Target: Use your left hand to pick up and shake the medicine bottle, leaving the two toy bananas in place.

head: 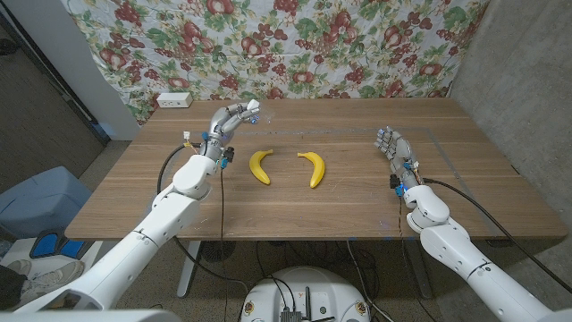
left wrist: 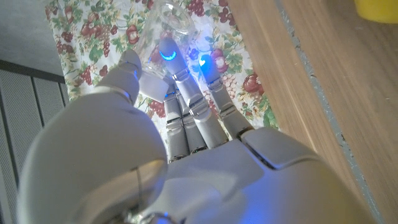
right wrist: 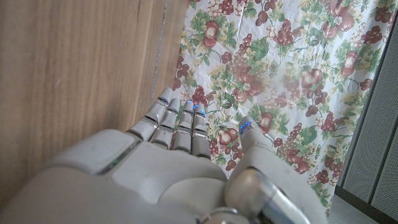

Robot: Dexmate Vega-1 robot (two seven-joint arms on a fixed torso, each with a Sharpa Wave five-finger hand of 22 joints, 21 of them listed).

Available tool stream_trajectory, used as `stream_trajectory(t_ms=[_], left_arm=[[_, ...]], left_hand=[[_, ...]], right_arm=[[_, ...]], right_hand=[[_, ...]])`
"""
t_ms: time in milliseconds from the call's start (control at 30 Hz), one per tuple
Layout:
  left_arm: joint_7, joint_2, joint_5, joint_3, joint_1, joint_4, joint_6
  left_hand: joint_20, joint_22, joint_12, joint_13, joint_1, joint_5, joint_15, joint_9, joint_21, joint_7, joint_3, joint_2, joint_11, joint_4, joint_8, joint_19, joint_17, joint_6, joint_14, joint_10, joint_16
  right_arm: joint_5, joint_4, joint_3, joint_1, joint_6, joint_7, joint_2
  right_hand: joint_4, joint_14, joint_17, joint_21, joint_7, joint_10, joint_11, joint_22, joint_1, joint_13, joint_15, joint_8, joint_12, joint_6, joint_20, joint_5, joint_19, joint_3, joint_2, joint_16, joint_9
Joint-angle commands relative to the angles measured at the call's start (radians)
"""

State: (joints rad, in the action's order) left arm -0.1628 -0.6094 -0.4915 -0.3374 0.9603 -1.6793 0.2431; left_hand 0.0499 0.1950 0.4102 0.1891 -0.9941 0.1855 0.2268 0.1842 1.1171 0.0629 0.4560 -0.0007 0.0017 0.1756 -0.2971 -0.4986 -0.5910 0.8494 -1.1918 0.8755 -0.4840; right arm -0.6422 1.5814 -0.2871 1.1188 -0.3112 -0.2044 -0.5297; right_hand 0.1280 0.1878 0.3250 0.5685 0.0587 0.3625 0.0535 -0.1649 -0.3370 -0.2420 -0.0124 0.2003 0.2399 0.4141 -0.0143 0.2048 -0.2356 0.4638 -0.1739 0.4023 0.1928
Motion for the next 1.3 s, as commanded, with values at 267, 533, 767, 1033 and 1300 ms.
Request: stream_trajectory(t_ms=[267,533,767,1033,1300], left_arm=[[0.191,-0.160,0.002,-0.094,-0.131,-0.058,-0.326],[0.258,-0.191,0.004,-0.124,-0.176,-0.054,-0.382],[0.277,-0.201,0.006,-0.134,-0.188,-0.053,-0.394],[0.261,-0.196,0.004,-0.123,-0.172,-0.051,-0.363],[0.178,-0.139,0.004,-0.078,-0.102,-0.021,-0.202]], left_hand=[[0.137,0.001,0.000,0.336,-0.135,0.002,0.008,0.095,0.011,-0.058,0.018,0.135,-0.183,-0.006,-0.016,0.005,-0.005,0.152,-0.003,0.286,0.006],[0.136,0.000,-0.001,0.336,-0.135,0.001,0.008,0.095,0.016,-0.058,0.019,0.135,-0.181,-0.006,-0.013,0.007,-0.006,0.151,-0.003,0.288,0.009],[0.136,-0.001,-0.003,0.335,-0.135,0.001,0.008,0.095,0.018,-0.058,0.020,0.135,-0.179,-0.006,-0.012,0.010,-0.007,0.152,-0.004,0.289,0.011],[0.136,-0.002,-0.005,0.337,-0.135,0.001,0.008,0.095,0.022,-0.056,0.021,0.134,-0.180,-0.006,-0.010,0.013,-0.008,0.153,-0.004,0.287,0.013],[0.135,-0.002,-0.005,0.340,-0.135,0.001,0.008,0.095,0.026,-0.055,0.021,0.134,-0.180,-0.006,-0.009,0.014,-0.009,0.155,-0.004,0.287,0.016]], right_arm=[[0.002,-0.008,-0.006,-0.009,0.005,-0.005,0.006],[0.007,-0.009,-0.008,-0.011,0.003,-0.008,0.007],[0.007,-0.008,-0.010,-0.013,0.006,-0.012,0.010],[0.008,-0.005,-0.010,-0.012,0.005,-0.013,0.010],[0.006,-0.003,-0.008,-0.007,0.003,-0.013,0.009]], right_hand=[[0.002,0.011,0.000,-0.010,0.001,0.010,0.001,-0.005,0.002,-0.001,-0.001,0.001,-0.001,0.004,0.002,0.004,-0.013,-0.003,0.009,-0.001,0.002],[0.002,0.011,0.000,-0.013,0.000,0.009,0.002,-0.005,0.002,-0.001,-0.003,0.001,-0.002,0.004,0.003,0.004,-0.014,-0.003,0.010,-0.002,0.002],[0.002,0.011,-0.001,-0.016,0.001,0.010,0.001,-0.006,0.002,-0.001,-0.001,0.001,-0.001,0.004,0.003,0.004,-0.015,-0.004,0.009,-0.002,0.002],[0.002,0.012,-0.001,-0.020,0.001,0.010,0.002,-0.006,0.003,-0.001,-0.002,0.001,-0.001,0.005,0.003,0.004,-0.017,-0.004,0.009,-0.003,0.002],[0.002,0.012,-0.001,-0.023,0.001,0.010,0.001,-0.006,0.003,-0.001,-0.003,0.001,-0.002,0.004,0.003,0.004,-0.018,-0.004,0.009,-0.003,0.002]])
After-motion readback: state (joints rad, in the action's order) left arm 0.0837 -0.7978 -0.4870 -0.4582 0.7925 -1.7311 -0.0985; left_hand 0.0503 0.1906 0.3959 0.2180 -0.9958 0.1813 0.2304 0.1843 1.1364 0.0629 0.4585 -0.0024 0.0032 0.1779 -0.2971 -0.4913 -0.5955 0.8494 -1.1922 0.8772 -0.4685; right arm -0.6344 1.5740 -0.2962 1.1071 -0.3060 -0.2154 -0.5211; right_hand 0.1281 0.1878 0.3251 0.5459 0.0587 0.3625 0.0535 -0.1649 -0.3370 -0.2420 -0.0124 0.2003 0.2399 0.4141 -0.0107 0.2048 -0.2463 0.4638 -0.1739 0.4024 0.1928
